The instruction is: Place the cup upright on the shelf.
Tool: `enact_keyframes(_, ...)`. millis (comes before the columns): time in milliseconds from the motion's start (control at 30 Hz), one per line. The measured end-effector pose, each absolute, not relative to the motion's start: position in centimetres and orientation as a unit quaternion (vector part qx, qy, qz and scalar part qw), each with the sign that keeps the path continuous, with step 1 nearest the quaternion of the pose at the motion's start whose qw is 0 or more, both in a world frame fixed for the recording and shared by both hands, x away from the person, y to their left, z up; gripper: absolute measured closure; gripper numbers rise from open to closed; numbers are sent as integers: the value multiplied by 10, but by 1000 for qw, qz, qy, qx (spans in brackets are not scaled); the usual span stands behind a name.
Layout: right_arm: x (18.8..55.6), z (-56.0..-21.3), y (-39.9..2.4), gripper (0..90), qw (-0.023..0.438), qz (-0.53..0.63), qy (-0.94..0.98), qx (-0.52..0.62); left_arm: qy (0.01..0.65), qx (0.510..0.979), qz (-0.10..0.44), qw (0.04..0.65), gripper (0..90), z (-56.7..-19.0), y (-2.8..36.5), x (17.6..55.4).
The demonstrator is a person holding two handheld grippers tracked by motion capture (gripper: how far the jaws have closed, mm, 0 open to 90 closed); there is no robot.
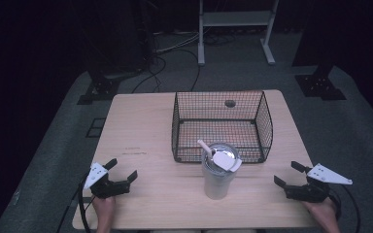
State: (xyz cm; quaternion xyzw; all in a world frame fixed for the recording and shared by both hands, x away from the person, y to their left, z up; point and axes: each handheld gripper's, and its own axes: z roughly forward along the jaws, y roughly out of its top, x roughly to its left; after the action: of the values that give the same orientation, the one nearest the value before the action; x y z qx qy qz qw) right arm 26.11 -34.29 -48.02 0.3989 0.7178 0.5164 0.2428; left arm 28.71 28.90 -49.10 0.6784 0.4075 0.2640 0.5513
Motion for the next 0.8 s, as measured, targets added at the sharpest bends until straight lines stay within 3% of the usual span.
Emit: enact_keyframes(800, 253, -437, -287, 84, 222, 525, 776, 272, 405, 680, 265, 551, 0, -491, 288, 286)
